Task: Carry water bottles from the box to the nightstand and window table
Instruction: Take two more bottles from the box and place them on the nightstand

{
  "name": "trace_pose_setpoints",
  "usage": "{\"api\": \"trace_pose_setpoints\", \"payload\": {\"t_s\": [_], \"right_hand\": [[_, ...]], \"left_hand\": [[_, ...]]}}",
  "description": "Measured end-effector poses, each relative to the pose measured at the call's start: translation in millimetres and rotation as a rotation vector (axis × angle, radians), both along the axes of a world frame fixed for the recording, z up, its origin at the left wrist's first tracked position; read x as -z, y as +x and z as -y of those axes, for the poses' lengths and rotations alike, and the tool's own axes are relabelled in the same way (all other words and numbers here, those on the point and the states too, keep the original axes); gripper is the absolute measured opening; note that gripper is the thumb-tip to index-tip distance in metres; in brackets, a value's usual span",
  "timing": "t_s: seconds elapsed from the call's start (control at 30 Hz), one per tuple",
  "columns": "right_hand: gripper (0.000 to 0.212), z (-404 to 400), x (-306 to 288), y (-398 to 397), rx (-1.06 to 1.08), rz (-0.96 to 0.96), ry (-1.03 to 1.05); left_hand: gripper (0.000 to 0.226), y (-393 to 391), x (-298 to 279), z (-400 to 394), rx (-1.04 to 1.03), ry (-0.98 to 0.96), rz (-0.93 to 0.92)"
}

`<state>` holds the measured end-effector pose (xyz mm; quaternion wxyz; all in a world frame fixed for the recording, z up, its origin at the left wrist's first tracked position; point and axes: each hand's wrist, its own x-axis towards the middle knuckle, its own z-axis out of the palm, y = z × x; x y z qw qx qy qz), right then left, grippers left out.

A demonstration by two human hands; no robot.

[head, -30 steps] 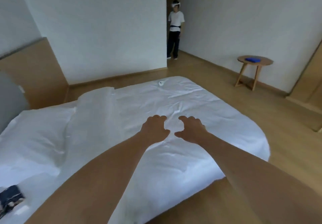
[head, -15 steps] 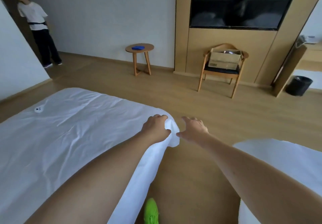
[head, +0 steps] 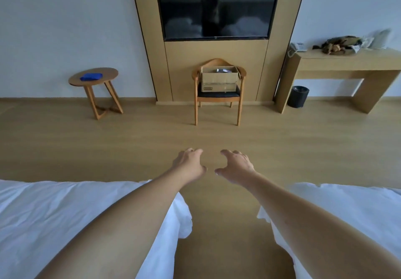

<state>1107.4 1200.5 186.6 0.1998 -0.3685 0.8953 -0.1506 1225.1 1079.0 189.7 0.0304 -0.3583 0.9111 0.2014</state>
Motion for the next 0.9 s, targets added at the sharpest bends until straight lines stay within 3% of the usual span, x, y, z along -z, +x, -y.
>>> {"api": "trace_pose_setpoints", "payload": {"t_s": [0.4,0.67,0.9], "right_hand": [[0.077,142,39,-247,0.062,-0.006,0.027],[0.077,241,13,-423,0.01,0.02,0.049],[0.077,338,21,-533,0.011,0.035,0.049]], "left_hand": [[0.066,-253,38,148,0.093,-0.032,0.062],[0.066,-426,14,240,0.031,0.005,0.006],[0.066,-544,28,327,0.092,0.001,0.029]]}}
